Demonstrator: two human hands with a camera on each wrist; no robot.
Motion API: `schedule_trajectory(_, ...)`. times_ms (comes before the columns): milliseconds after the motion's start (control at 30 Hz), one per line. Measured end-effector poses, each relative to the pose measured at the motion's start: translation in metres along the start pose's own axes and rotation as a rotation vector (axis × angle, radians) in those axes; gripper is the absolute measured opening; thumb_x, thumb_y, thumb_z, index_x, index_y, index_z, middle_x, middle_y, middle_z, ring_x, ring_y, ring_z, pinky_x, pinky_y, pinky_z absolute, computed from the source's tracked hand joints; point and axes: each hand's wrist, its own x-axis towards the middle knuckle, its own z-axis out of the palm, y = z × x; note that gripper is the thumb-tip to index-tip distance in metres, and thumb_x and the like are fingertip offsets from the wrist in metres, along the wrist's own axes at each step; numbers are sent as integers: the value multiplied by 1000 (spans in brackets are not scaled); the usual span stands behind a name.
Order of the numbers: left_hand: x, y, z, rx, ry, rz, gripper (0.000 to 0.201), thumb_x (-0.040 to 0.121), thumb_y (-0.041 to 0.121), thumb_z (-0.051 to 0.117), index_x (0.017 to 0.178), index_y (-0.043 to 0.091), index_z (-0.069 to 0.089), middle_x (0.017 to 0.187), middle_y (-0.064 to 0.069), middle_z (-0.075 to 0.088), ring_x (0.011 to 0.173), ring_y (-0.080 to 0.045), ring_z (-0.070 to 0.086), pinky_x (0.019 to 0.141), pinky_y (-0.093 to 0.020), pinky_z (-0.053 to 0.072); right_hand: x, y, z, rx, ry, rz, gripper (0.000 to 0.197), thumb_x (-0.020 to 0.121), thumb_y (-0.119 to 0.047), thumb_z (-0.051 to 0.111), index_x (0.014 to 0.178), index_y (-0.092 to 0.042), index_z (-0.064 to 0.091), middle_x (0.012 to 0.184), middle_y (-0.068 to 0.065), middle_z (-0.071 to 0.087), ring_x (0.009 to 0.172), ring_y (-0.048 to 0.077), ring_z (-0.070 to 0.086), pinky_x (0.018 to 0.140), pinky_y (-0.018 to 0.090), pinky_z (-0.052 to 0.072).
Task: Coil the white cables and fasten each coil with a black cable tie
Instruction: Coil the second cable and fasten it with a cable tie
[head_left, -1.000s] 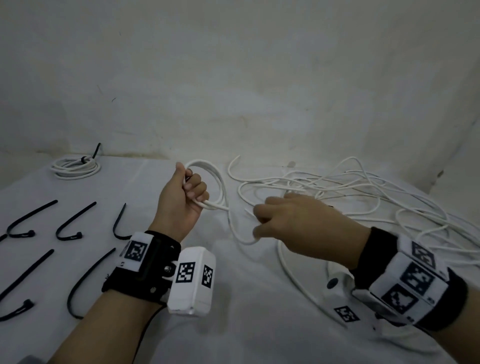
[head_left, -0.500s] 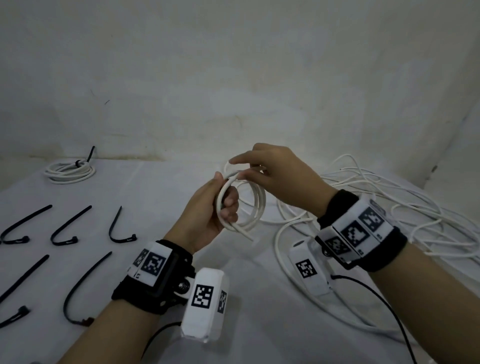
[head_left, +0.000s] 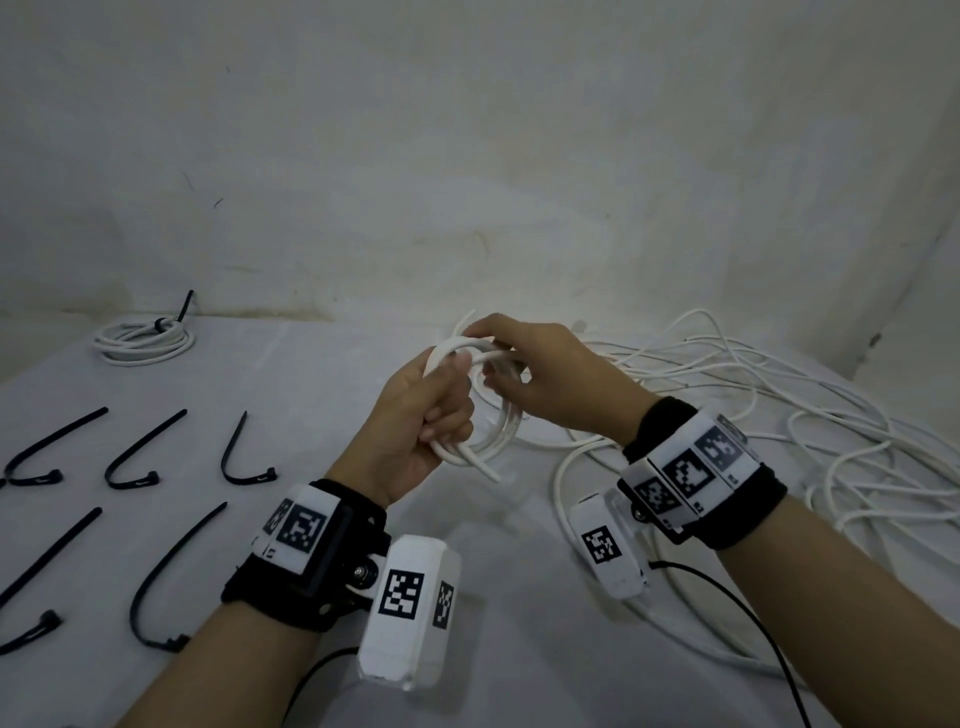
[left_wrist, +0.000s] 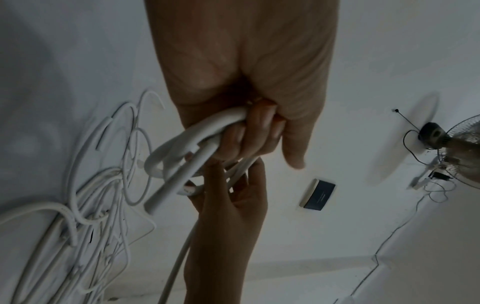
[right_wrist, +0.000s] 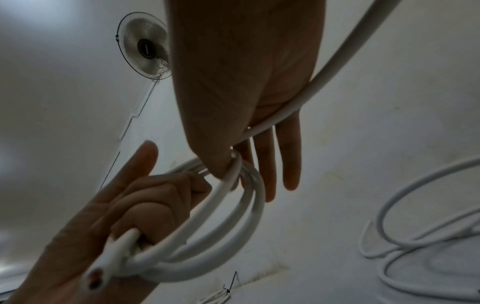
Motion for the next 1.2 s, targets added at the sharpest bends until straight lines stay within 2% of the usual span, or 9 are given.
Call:
schedule_trajectory(133, 3, 2, -5, 265, 61, 14, 21, 85, -2, 59, 73, 12, 50, 45, 3, 37, 36, -8, 32, 43, -21, 33, 1, -1, -2, -18, -15, 43, 16, 90, 1, 47, 99, -7, 57, 77, 2, 61, 65, 16, 60, 59, 15, 45)
schedule_trajectory(200, 3, 6, -10, 459, 101, 73, 9, 87, 1, 61, 88, 10, 61, 52, 3, 51, 44, -10, 46, 48, -24, 43, 1, -3, -4, -20, -22, 45, 14, 91, 2, 46, 89, -10, 54, 73, 0, 59, 62, 13, 55, 57, 12, 41)
schedule_trajectory(333, 3, 13, -20, 693, 128, 156, 17, 91, 12, 59, 107, 11, 65, 61, 8, 60, 53, -10, 55, 66, -38, 56, 1, -6, -1, 18, -52, 58, 16, 94, -3, 47, 88, -17, 53, 68, -7, 57, 57, 0, 53, 57, 10, 40)
schedule_trajectory(433, 1, 13, -16, 794, 115, 219, 22, 97, 17, 50, 118, 17, 59, 69, 2, 59, 50, -11, 54, 63, -42, 56, 1, -6, 2, 202, -39, 101, 15, 95, -1, 46, 95, -11, 57, 69, -4, 62, 58, 5, 62, 57, 11, 42)
schedule_trajectory(567, 1, 12, -13, 847, 136, 277, 21, 101, 19, 41, 120, 25, 47, 85, -4, 63, 46, -12, 51, 50, -28, 52, -2, -8, 4, 364, 4, 103, 48, 97, -1, 46, 137, -26, 44, 81, 7, 66, 64, 15, 67, 62, 12, 45)
schedule_trajectory(767, 1, 8, -12, 821, 221, 381, 20, 102, 20, 38, 104, 15, 57, 68, -6, 58, 42, -14, 47, 46, -27, 49, 2, -14, 9, 414, 147, 109, 32, 94, -3, 55, 123, -14, 61, 81, 9, 68, 58, 19, 68, 62, 20, 52)
schedule_trajectory(933, 2, 9, -10, 764, 281, 417, 20, 102, 17, 38, 102, 14, 57, 87, 2, 61, 42, -11, 45, 44, -27, 46, 0, -25, 12, 710, 215, 170, 21, 91, -1, 58, 110, -8, 64, 76, 16, 68, 57, 24, 68, 60, 35, 59)
schedule_trajectory(1067, 2, 10, -10, 705, 282, 403, 22, 102, 16, 37, 111, 15, 57, 81, 1, 56, 41, -12, 43, 42, -26, 43, 0, -27, 18, 943, 179, 290, 26, 95, -16, 55, 119, -5, 56, 70, 8, 63, 46, 17, 55, 55, 35, 55)
schedule_trajectory(1200, 4, 7, -10, 677, 260, 407, 19, 103, 18, 36, 106, 14, 54, 81, -4, 54, 38, -13, 41, 41, -26, 40, 3, -25, 21, 972, 122, 346, 27, 99, -25, 48, 105, -2, 60, 57, 4, 53, 40, 10, 41, 50, 26, 49)
